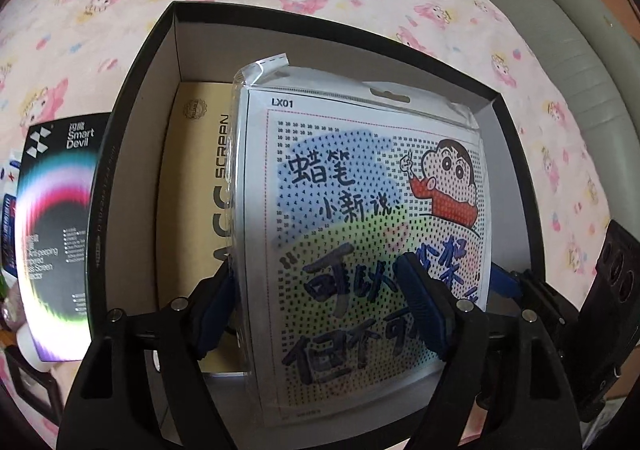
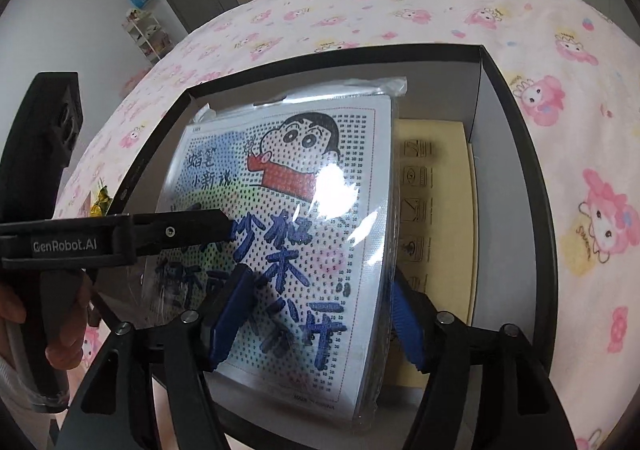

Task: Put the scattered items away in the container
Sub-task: 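Carry the kit over the black box and lower it inside, then lay the kit flat on the tan package and open the right tool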

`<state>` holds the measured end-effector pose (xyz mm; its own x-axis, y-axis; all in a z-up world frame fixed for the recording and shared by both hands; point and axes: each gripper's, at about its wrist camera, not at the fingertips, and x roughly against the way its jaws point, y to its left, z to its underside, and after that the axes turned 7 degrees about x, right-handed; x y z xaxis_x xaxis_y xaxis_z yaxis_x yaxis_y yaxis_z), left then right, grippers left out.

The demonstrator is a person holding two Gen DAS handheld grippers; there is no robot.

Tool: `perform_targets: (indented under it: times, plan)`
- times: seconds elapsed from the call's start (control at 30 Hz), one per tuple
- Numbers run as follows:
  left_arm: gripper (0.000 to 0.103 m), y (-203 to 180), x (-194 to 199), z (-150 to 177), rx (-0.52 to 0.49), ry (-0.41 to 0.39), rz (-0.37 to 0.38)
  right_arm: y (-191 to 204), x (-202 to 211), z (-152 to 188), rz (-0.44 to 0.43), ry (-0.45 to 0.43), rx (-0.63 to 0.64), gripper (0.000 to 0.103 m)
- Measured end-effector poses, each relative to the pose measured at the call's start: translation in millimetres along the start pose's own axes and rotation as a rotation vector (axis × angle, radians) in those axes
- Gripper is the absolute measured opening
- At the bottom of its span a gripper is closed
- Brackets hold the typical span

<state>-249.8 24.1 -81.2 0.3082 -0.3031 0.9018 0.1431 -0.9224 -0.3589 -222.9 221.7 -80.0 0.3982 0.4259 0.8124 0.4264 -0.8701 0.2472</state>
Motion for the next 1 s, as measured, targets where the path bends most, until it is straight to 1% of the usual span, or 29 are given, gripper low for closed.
perform_targets:
  times: [0.17, 0.37, 0.5, 0.53, 0.57, 0.63, 0.73, 0.93, 1.0]
  plan:
    - [0.079, -2, -7, -5, 0.000, 0.035, -0.039, 2, 0, 3, 0.015, 0.033, -0.007, 0.064]
    - [0.079, -1, 1, -9, -0.014, 0.038, 0.008, 3, 2, -5, 0.023, 0.088, -0.018, 0.064]
    - [0.081, -8, -2, -12, -0.058, 0.055, -0.008, 6, -1, -7, 0.040, 0.122, -0.026, 0.064]
    - [0.084, -10, -5, -13, -0.070, 0.064, -0.006, 6, 0, -8, 0.045, 0.123, -0.027, 0.064]
    - [0.086, -11, -7, -13, -0.079, 0.071, -0.007, 6, 0, -8, 0.047, 0.123, -0.031, 0.064]
    - [0.086, -12, -11, -15, -0.092, 0.075, -0.010, 5, 2, -9, 0.042, 0.121, -0.046, 0.064]
    - [0.086, -13, -9, -16, -0.101, 0.062, -0.005, 4, 4, -11, 0.046, 0.102, -0.055, 0.064]
    - [0.083, -13, 10, -11, -0.147, -0.003, -0.048, 4, 6, -10, 0.061, 0.079, -0.062, 0.064]
    - [0.080, -13, 16, -10, -0.163, -0.025, -0.062, 4, 10, -9, 0.060, 0.062, -0.063, 0.064]
